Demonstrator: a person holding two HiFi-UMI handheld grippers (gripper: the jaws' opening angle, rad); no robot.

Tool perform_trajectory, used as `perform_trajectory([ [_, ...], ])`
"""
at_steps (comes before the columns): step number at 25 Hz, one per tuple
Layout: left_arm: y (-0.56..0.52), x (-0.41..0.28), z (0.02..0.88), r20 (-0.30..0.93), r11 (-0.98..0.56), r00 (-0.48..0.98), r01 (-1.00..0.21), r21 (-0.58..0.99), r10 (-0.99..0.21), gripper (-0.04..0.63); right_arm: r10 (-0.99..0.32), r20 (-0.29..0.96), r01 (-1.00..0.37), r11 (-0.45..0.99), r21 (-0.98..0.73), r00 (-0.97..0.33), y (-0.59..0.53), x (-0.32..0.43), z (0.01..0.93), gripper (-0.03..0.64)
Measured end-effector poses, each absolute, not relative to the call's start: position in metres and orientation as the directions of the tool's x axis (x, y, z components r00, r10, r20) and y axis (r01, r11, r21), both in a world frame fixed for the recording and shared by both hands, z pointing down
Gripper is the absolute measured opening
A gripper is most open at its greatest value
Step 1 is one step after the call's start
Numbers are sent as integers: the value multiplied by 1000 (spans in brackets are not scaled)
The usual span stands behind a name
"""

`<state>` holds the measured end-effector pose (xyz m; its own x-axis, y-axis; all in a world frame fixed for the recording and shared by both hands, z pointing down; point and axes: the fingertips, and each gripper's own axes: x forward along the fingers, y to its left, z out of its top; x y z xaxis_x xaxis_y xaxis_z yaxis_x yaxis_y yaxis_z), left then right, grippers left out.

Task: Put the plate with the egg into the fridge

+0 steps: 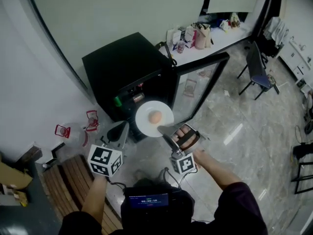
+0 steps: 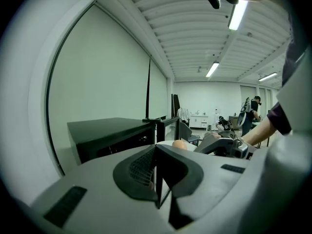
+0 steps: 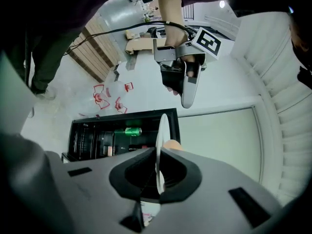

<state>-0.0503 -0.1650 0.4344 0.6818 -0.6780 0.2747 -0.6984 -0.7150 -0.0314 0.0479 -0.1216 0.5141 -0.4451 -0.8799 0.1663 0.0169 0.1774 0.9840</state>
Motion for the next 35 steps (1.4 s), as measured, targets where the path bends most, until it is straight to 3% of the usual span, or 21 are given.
perform_trajectory([
  [7, -140, -75, 504, 256, -704, 683, -710, 10, -684, 9, -854, 191, -13, 225, 974, -484, -98, 11, 587, 28],
  [17, -182, -80, 645, 301, -651, 624, -759, 12, -721, 9, -809, 362, 105, 356, 929, -463, -144, -10, 748, 28],
  [27, -229, -49, 807, 370, -578, 543, -816, 20, -754, 9, -784, 377, 247, 289, 925, -493, -236, 9, 893, 28],
  [35, -270, -51, 859, 335, -537, 512, -843, 20, -791, 9, -793, 350, 274, 240, 932, -498, -346, -22, 959, 28],
])
